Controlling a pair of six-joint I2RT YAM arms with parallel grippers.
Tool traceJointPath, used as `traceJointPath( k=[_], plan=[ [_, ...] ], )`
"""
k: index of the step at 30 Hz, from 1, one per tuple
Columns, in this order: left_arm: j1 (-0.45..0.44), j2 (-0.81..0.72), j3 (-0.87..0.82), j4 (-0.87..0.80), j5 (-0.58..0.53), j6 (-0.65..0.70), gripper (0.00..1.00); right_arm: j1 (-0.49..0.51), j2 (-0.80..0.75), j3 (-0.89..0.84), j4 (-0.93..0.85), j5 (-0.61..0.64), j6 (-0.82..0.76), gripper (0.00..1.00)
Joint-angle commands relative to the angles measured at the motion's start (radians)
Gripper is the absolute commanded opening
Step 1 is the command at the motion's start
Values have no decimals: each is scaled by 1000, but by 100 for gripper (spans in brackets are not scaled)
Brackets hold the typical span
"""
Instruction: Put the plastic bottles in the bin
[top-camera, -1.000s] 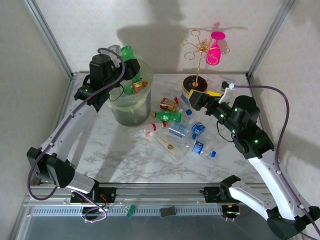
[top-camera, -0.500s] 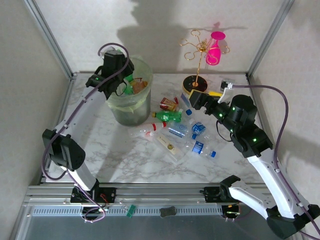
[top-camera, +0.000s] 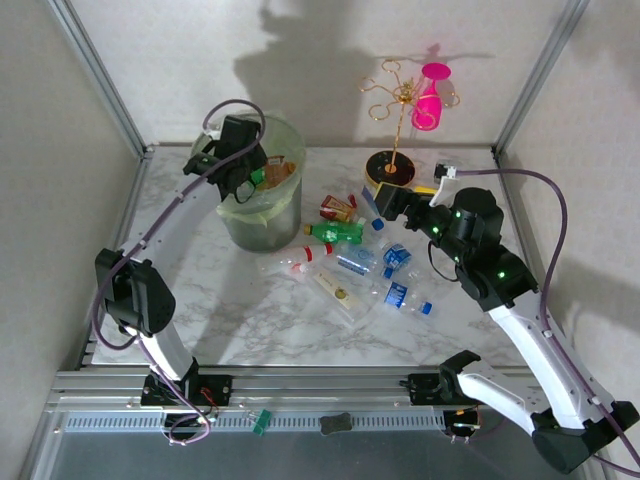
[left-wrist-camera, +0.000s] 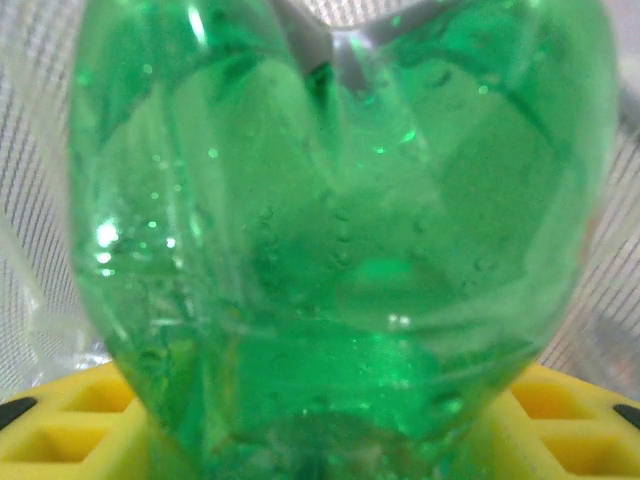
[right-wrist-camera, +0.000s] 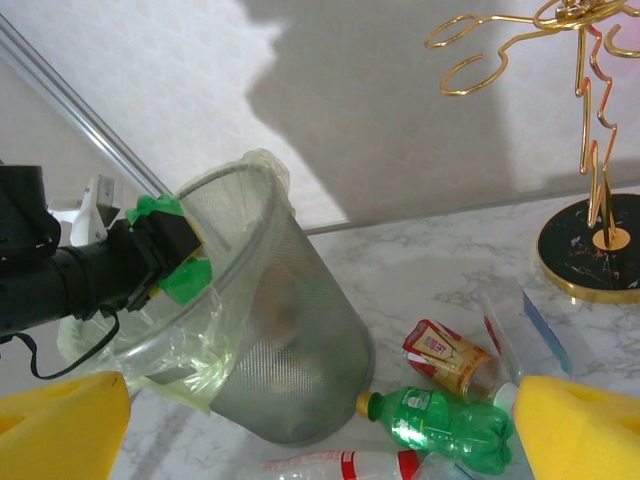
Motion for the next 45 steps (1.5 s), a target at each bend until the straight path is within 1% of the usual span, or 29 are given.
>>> traceJointPath(
  k=[1, 4, 9, 12, 13, 14, 16, 17, 19, 22, 27, 30, 36, 38, 43, 45],
  plan=[
    [-39, -9, -9, -49, -74, 41, 19, 2, -1, -23, 11, 22, -8, 99],
    [-50, -28, -32, -38, -75, 53, 21, 2, 5, -31, 21, 14, -8, 99],
    [-64, -19, -61, -51, -36, 38, 22, 3, 13, -23, 19, 14, -10, 99],
    [-71, -29, -81, -47, -50, 40, 24, 3, 14, -21, 16, 15, -15, 99],
    [-71, -31, -79, -50, -60, 43, 27, 2, 13, -20, 14, 14, -15, 99],
    [-72, -34, -71, -54, -74, 50, 33, 2, 14, -21, 11, 14, -15, 99],
    [-71, -39, -45, -62, -92, 56, 48, 3, 12, -22, 7, 14, -16, 99],
    [-71, -43, -31, -66, -96, 57, 54, 3, 11, -23, 5, 17, -16, 99],
    [-71, -51, -1, -69, -93, 57, 61, 3, 8, -23, 5, 17, -16, 99],
    [-71, -62, 37, -81, -91, 55, 62, 3, 7, -17, 0, 16, -17, 99],
    [-72, -98, 49, -85, -96, 57, 64, 2, 2, -12, -9, 23, -25, 98],
    [-75, -132, 25, -75, -83, 43, 61, 2, 0, -12, -11, 25, -26, 99],
    [-97, -204, -101, -20, 25, 1, 51, 1, 0, -17, -8, 27, -25, 99],
    [-107, -216, -125, -17, 37, -2, 50, 2, 2, -19, -7, 31, -27, 99],
    [-111, -215, -133, -8, 9, 19, 55, 2, 8, -27, 4, 23, -21, 98],
    [-111, -198, -112, -14, -3, 35, 63, 3, 8, -29, 5, 17, -16, 99]
  ],
)
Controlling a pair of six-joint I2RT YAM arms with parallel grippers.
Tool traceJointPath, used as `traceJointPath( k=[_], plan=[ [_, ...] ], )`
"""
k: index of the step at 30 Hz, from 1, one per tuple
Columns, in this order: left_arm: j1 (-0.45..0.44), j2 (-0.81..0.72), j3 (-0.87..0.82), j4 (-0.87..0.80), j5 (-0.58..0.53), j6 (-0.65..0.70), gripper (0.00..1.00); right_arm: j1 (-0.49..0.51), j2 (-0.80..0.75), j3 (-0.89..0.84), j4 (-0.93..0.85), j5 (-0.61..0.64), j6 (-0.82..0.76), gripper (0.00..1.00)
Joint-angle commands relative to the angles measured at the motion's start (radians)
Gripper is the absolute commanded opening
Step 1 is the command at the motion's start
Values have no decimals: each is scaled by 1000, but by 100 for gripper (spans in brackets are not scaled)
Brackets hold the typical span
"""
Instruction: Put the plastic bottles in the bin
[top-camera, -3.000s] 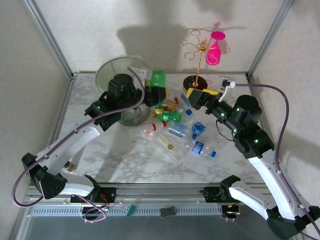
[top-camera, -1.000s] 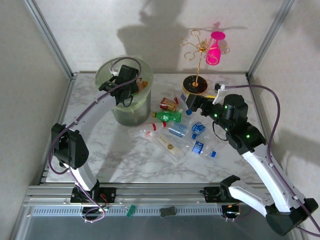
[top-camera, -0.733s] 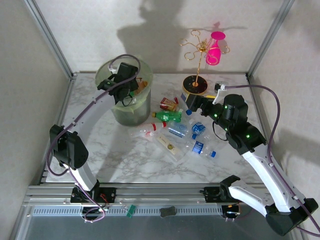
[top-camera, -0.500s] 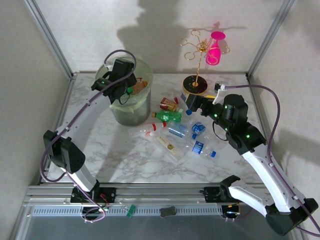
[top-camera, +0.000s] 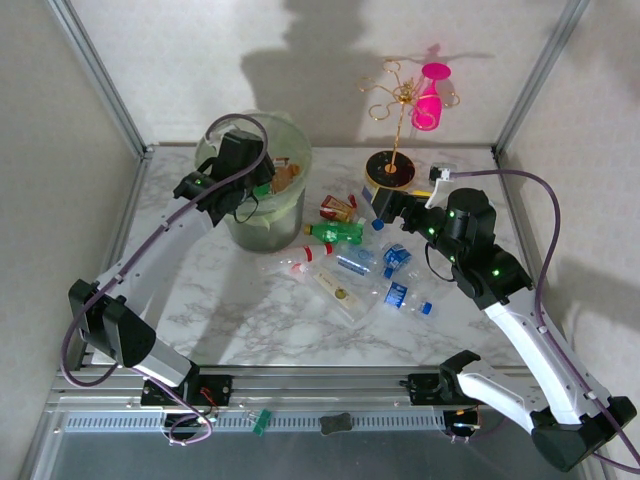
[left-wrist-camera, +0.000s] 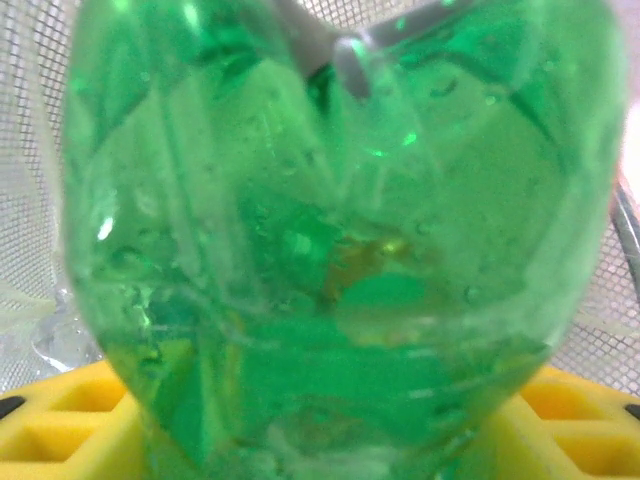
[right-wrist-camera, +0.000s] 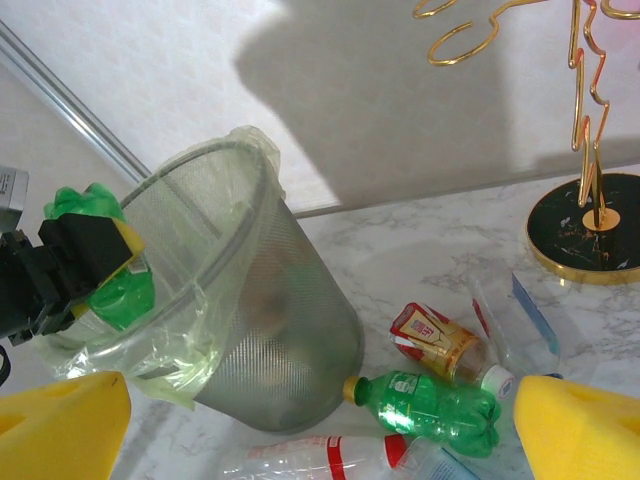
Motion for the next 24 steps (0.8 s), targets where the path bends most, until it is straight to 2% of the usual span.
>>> traceJointPath(
  k=[1, 3, 4, 14, 16, 19, 24],
  plan=[
    [-10, 12, 29, -18, 1, 23, 68, 2, -5, -7, 6, 12, -11, 99],
    [-10, 35, 63, -36, -4, 23, 78, 2, -6, -8, 4, 11, -9, 99],
    [-10, 41, 71, -41, -4, 24, 79, 3, -7, -8, 3, 10, -7, 99],
    [-1, 31, 93, -35, -1, 38, 78, 3, -32, -16, -15, 21, -7, 99],
    [-1, 17, 101, -33, -23, 52, 75, 2, -36, -14, -17, 23, -9, 99],
    [0, -18, 101, -10, -51, 78, 65, 2, -36, -11, -17, 25, -11, 99],
    [21, -27, 68, 25, -8, 73, 42, 2, -33, -17, -9, 21, -8, 99]
  ],
)
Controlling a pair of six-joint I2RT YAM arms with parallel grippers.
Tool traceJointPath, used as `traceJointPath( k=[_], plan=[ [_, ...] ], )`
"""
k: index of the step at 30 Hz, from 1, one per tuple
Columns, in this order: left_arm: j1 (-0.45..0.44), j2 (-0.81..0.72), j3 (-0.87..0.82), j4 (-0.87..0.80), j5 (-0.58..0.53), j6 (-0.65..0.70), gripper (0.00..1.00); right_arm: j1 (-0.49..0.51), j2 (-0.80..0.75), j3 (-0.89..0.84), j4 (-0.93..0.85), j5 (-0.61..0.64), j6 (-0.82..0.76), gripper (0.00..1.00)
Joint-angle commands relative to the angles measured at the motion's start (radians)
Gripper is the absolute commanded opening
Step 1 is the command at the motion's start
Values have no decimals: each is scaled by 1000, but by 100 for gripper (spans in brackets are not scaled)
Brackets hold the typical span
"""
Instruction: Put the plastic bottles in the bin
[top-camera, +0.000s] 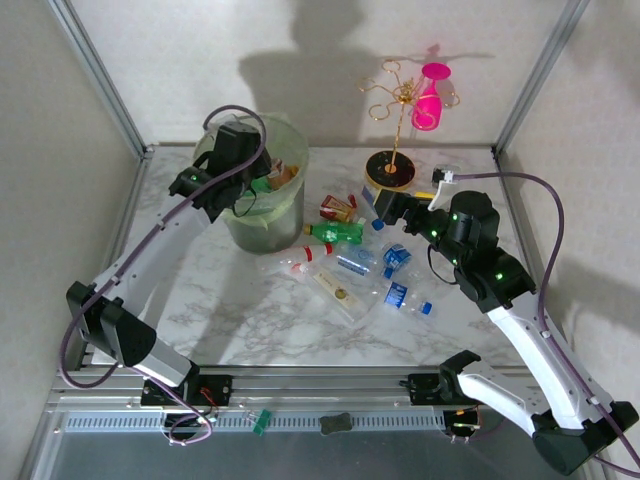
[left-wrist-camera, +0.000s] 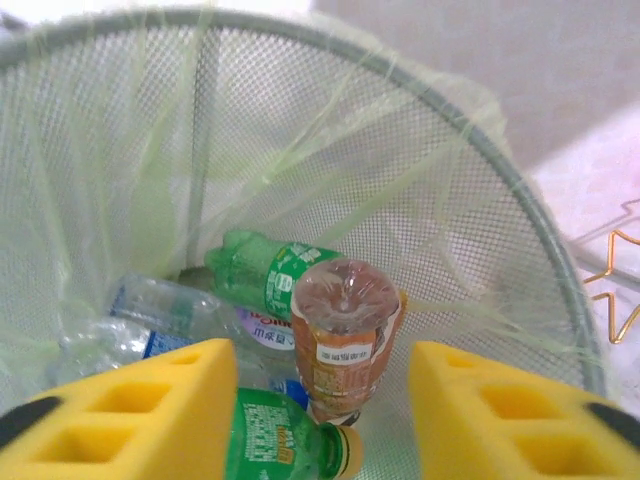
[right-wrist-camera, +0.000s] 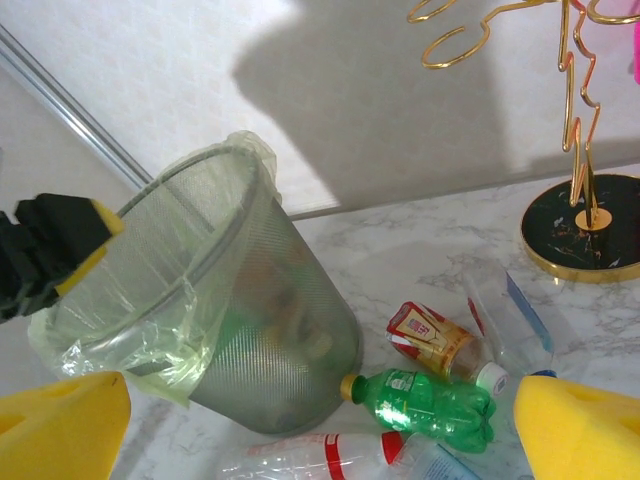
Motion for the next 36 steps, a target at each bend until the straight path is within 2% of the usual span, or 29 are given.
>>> traceJointPath(
  k=[1, 4, 9, 14, 20, 24, 30, 36],
  plan=[
    [17, -18, 1, 14, 18, 6, 39, 3, -10, -13, 7, 11, -8, 99],
    [25, -1, -14, 13, 61, -7, 40, 3, -8, -18, 3, 14, -13, 99],
    [28, -51, -51, 7, 74, -10, 49, 2, 73, -14, -90, -6, -40, 99],
    [27, -159, -91, 51, 229, 42, 57, 23, 201, -27, -155, -245, -100, 98],
    [20, -320, -177, 155, 370, 48, 58, 225, 351, 1, -256, -74, -180, 96],
    [-4, -434, -296, 236, 441, 67, 58, 308, 458, 26, -288, -9, -202, 93],
    [-7, -549, -388, 218, 394, 123, 58, 373, 617, 57, -337, 80, -245, 92],
    [-7, -589, -411, 190, 378, 155, 58, 429, 756, 96, -382, 189, -278, 94]
  ],
)
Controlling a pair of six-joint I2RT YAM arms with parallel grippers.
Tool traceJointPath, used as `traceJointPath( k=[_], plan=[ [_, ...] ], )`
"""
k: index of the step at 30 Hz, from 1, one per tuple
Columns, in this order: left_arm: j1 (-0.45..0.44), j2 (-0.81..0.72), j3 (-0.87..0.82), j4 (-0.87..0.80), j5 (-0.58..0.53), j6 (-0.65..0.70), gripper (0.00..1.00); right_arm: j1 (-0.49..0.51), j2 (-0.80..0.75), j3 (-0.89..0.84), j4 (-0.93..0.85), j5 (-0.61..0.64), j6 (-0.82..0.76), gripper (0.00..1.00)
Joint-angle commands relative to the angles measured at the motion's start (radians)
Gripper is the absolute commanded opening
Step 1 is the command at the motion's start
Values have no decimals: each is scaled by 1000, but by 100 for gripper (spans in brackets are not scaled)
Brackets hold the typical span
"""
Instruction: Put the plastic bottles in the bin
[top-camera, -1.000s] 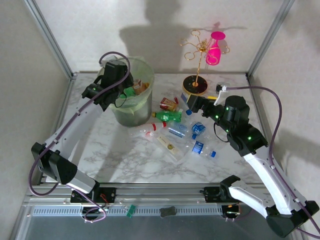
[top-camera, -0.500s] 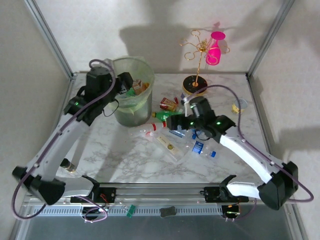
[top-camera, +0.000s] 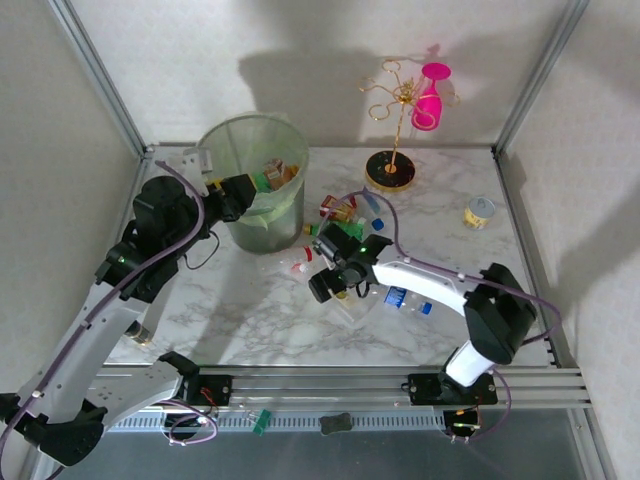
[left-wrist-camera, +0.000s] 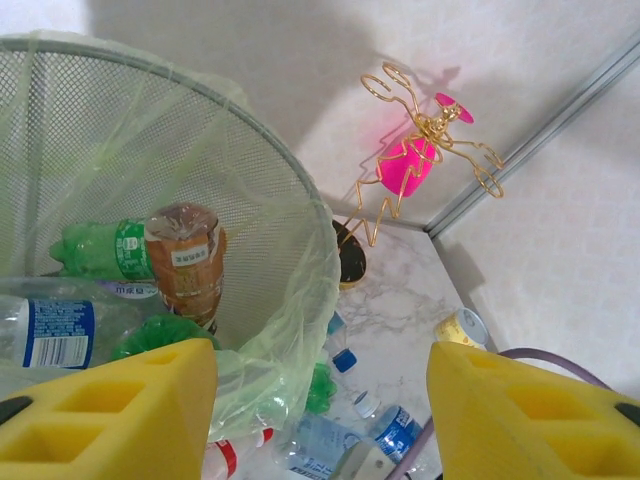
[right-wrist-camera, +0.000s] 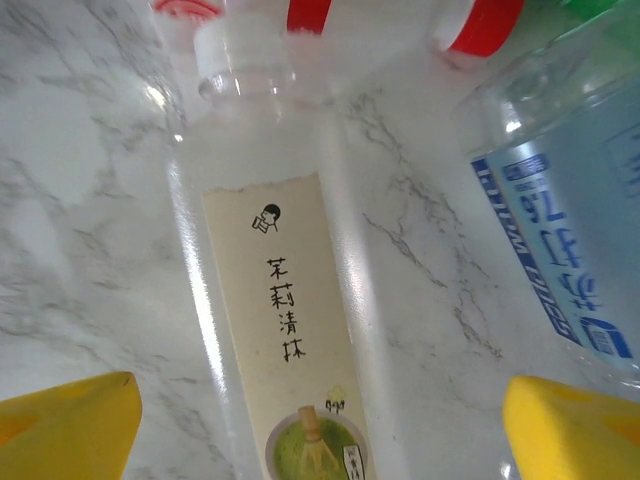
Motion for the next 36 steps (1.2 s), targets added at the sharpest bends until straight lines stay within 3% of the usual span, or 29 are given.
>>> traceJointPath(
  k=[1, 9, 21, 29, 36],
  plan=[
    [-5, -34, -17, 0, -3, 39, 58, 27, 56, 40, -59, 100, -37, 93],
    [-4, -60, -47, 17, 10, 40, 58, 41, 127, 26, -44, 105, -40, 90],
    [-2, -76, -75, 27, 8, 27, 59, 86, 112, 13, -21, 72, -49, 54],
    [-4, -69, -67, 27, 12, 23, 59, 130, 22, 15, -35, 55, -51, 53],
    [-3, -59, -61, 45, 15, -4, 59, 140, -156, 8, 14, -28, -50, 51]
  ],
)
